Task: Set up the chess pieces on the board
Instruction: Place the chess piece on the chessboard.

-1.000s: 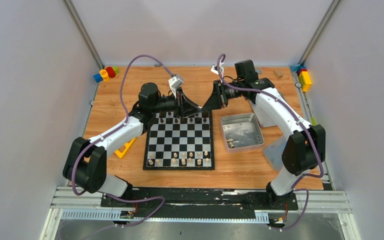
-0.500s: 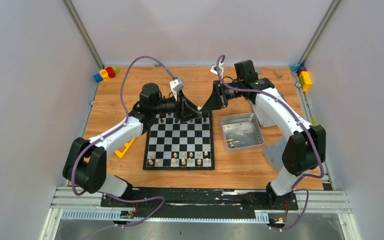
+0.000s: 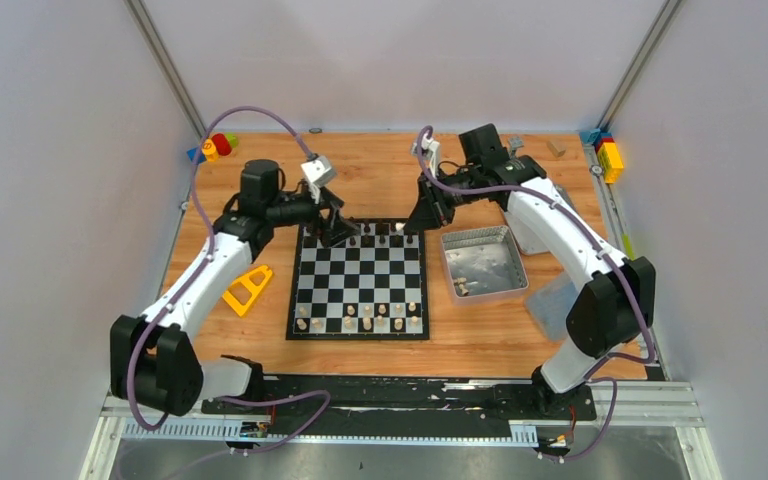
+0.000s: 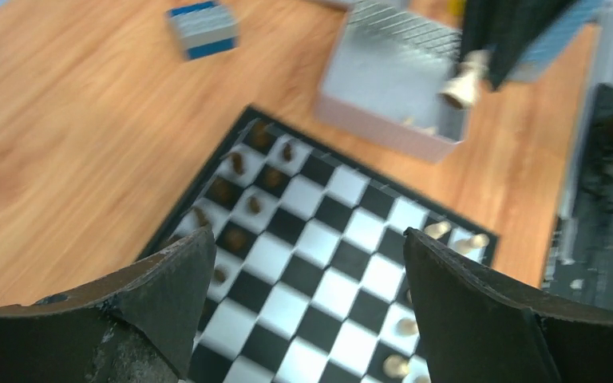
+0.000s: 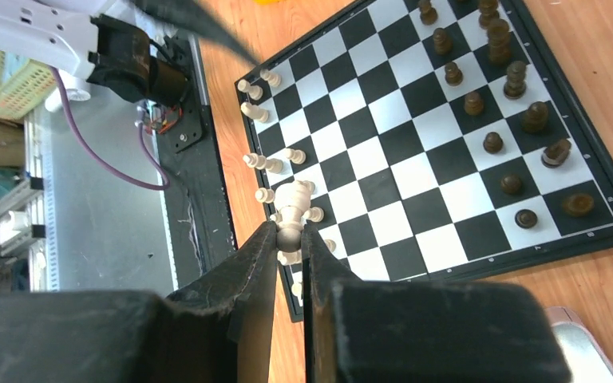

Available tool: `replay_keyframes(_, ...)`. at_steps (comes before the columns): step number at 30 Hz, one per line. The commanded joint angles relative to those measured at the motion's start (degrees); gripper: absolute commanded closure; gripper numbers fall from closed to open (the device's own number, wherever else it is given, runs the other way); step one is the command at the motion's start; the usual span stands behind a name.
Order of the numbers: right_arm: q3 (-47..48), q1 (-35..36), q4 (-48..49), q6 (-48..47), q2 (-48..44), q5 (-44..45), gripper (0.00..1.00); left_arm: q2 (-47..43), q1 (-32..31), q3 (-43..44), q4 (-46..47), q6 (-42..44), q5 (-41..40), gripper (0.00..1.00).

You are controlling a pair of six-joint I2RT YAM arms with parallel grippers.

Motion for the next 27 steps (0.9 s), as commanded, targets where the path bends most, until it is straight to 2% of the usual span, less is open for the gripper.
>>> replay_keyframes(1,6.0,5.8,-6.3,-5.4,2.5,8.0,1.00,-6.2,8.4,2.6,-14.1,10.3,-5.4,0.05)
replay_keyframes(6,12.4,14.4,-11.1,-8.3,8.2,17.6,1.00,-10.9,20.9,3.2,-20.6,10.9,-10.8,0.01)
replay_keyframes(11,22.8,21.6,-18.2,-10.4,17.9,23.4,1.00,-11.3,29.4,5.0,-27.4,8.9,-14.3,0.00)
replay_keyframes(17,30.6,29.0,-22.6,-12.5,27.4,31.1,1.00,-10.3,41.5,6.7,-28.3,3.9,-14.5,0.00)
replay_keyframes(21,36.0,32.1,-25.7,-13.4,32.3,34.5,1.00,-10.3,44.9,6.9,-28.2,3.0,-15.7,0.00)
replay_keyframes(27,42.6,34.5,-29.3,-14.3,38.6,37.9,1.00,-12.1,45.7,6.2,-27.4,2.9,-17.2,0.00)
